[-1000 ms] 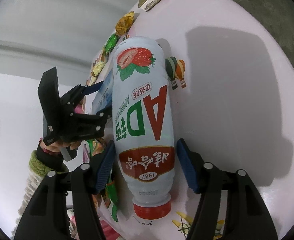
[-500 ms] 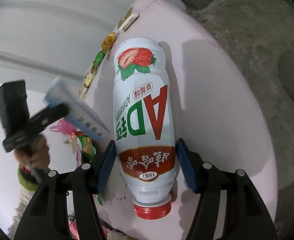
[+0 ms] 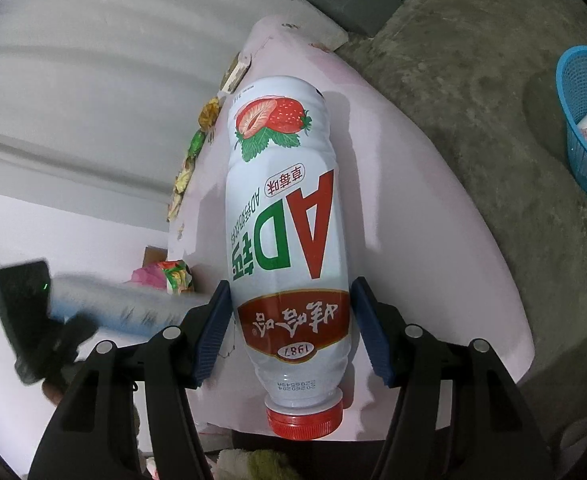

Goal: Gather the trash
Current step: 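Lower the left tool onto the blue medicine box while the right tool holds the bottle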

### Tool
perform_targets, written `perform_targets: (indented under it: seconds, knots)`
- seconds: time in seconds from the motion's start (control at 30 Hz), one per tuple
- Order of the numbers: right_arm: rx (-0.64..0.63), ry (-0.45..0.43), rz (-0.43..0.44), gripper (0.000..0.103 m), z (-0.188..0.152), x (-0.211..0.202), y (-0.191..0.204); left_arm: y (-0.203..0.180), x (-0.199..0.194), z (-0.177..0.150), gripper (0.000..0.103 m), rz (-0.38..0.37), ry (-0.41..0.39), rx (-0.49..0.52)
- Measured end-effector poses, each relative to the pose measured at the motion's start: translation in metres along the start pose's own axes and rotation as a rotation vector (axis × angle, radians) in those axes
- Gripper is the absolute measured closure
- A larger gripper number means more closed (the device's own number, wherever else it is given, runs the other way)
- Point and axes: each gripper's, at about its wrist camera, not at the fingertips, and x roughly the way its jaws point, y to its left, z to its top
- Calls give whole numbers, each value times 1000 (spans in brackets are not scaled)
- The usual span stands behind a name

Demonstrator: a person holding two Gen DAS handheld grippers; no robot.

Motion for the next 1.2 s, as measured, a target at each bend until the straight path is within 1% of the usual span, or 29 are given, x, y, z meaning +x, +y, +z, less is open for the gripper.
perform_targets:
  seconds: [0.03, 0.13, 0.2, 0.3, 0.37, 0.4, 0.43, 0.47, 0.53, 0.57, 0.63, 0.73, 0.83, 0.9, 0.97, 1.1, 1.2]
  knots:
    - [0, -4, 2, 44, 0, 1, 0, -1, -1, -3, 28, -6, 4, -5]
    - [-5, -14, 1, 44, -1, 3, 0, -3, 2, -18, 28, -7, 52, -37]
    - [-9, -17, 1, 44, -4, 3, 0, 4, 15, -18, 28, 29, 63, -61]
    - [-6, -21, 3, 44, -4, 3, -1, 23, 42, -7, 27, 82, 52, -104]
    - [-4, -26, 0, 44, -5, 3, -1, 35, 60, 0, 27, 146, 34, -120]
    - [-5, -29, -3, 44, -5, 3, 0, 43, 72, 5, 26, 208, 42, -127]
    - [-8, -31, -7, 44, -5, 3, 1, 46, 80, 6, 25, 251, 46, -135]
    - [-11, -33, -11, 44, -5, 3, 2, 48, 85, 5, 24, 279, 44, -144]
    - [-20, -36, -20, 44, -5, 3, 4, 48, 88, 0, 22, 278, 40, -148]
    - [-23, -36, -23, 44, -5, 2, 4, 45, 88, -5, 19, 261, 41, -134]
    - [-31, -36, -28, 44, -6, 2, 5, 39, 89, -12, 19, 265, 54, -85]
    - [-32, -37, -25, 44, -6, 1, 5, 31, 92, -22, 19, 306, 72, 8]
    - [-31, -44, -23, 44, -6, 1, 5, 22, 93, -28, 19, 366, 74, 62]
    - [-29, -51, -22, 44, -7, 1, 5, 17, 90, -32, 19, 381, 58, 84]
    - [-29, -53, -25, 44, -7, 2, 6, 10, 86, -36, 19, 384, 44, 94]
    - [-32, -53, -27, 44, -6, 3, 7, 6, 82, -44, 19, 338, 36, 69]
    - [-32, -53, -28, 44, -6, 3, 7, 4, 83, -49, 19, 345, 30, 58]
